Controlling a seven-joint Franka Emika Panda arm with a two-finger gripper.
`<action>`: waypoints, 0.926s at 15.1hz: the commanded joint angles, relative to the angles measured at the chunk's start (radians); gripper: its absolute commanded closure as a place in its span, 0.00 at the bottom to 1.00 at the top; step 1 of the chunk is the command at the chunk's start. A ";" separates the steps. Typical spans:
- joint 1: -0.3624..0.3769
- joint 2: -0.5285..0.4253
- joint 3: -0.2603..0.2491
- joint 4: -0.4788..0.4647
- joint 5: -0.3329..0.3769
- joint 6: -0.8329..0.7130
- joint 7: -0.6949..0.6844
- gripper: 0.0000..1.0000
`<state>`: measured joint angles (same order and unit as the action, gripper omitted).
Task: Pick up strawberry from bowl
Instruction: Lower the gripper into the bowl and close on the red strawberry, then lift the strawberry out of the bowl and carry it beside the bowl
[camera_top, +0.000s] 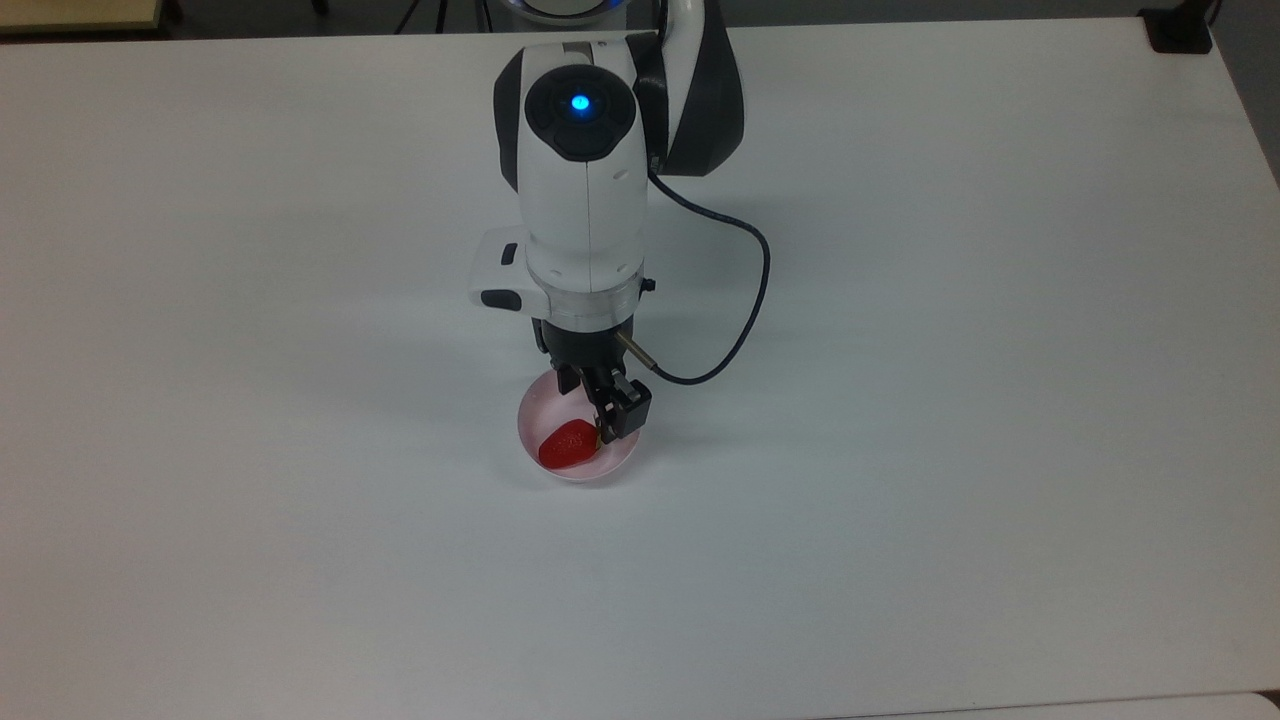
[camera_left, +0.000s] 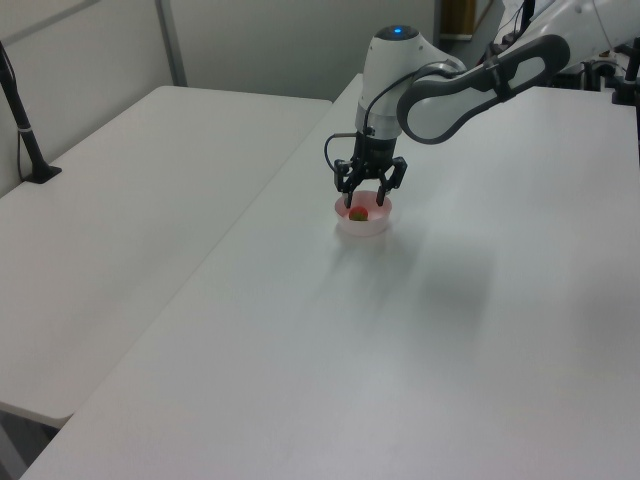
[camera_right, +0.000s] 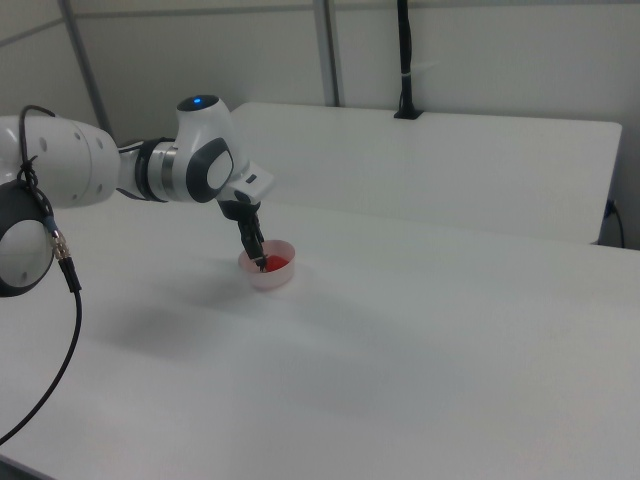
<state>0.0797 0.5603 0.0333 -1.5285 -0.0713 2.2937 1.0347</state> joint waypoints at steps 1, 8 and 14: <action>0.002 0.041 -0.012 0.014 -0.018 0.038 0.045 0.30; -0.003 0.063 -0.013 0.013 -0.030 0.075 0.058 0.44; -0.003 0.052 -0.013 0.013 -0.061 0.072 0.047 0.60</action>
<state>0.0717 0.6180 0.0235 -1.5236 -0.1070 2.3531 1.0675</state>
